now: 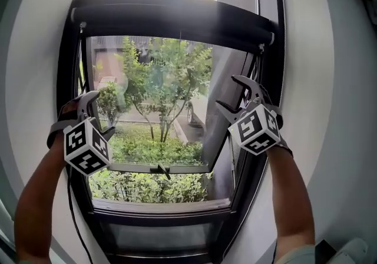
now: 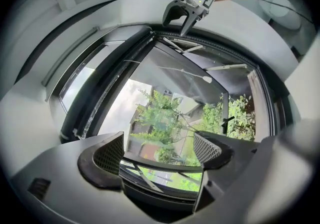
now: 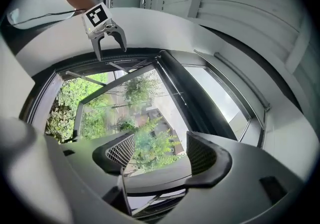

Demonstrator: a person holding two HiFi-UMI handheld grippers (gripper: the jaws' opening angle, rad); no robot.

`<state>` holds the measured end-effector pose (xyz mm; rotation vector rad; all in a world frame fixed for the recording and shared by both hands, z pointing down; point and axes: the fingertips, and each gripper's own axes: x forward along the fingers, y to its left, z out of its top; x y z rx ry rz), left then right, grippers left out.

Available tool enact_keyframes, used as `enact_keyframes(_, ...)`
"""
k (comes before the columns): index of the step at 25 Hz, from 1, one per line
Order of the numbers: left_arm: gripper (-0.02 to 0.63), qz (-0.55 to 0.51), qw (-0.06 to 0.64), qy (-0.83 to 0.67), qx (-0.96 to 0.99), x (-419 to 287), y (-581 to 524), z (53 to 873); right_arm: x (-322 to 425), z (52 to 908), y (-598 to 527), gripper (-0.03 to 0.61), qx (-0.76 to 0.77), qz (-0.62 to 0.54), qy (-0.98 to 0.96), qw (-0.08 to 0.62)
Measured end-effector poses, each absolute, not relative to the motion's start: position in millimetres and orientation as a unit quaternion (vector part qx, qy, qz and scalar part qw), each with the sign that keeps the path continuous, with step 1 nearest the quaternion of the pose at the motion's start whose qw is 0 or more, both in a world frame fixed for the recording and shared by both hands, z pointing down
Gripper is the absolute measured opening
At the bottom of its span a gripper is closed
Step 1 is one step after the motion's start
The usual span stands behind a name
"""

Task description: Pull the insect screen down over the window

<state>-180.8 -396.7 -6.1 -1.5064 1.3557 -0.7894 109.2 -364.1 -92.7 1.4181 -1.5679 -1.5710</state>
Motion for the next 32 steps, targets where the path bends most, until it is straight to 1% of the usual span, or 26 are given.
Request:
enact_keyframes(6, 0.428, -0.335, 0.498, 0.589, -0.542, -206, -415, -89, 151, -155, -390, 0.322, 0.552, -0.582, -0.536, 0.263)
enact_keyframes(11, 0.439, -0.336, 0.506, 0.609, -0.51, -223, -424, -143, 194, -198, -410, 0.348, 0.586, -0.561, -0.498, 0.304)
enact_keyframes(16, 0.453, -0.34, 0.511, 0.619, -0.49, -238, -426, -181, 191, -223, -420, 0.35, 0.573, -0.57, -0.477, 0.345)
enact_keyframes(22, 0.462, -0.352, 0.521, 0.611, -0.481, -237, -441, -209, 201, -226, -439, 0.35, 0.564, -0.565, -0.448, 0.402)
enact_keyframes(32, 0.466, -0.42, 0.498, 0.608, -0.454, -256, -481, -206, 210, -223, -457, 0.35, 0.55, -0.564, -0.436, 0.434)
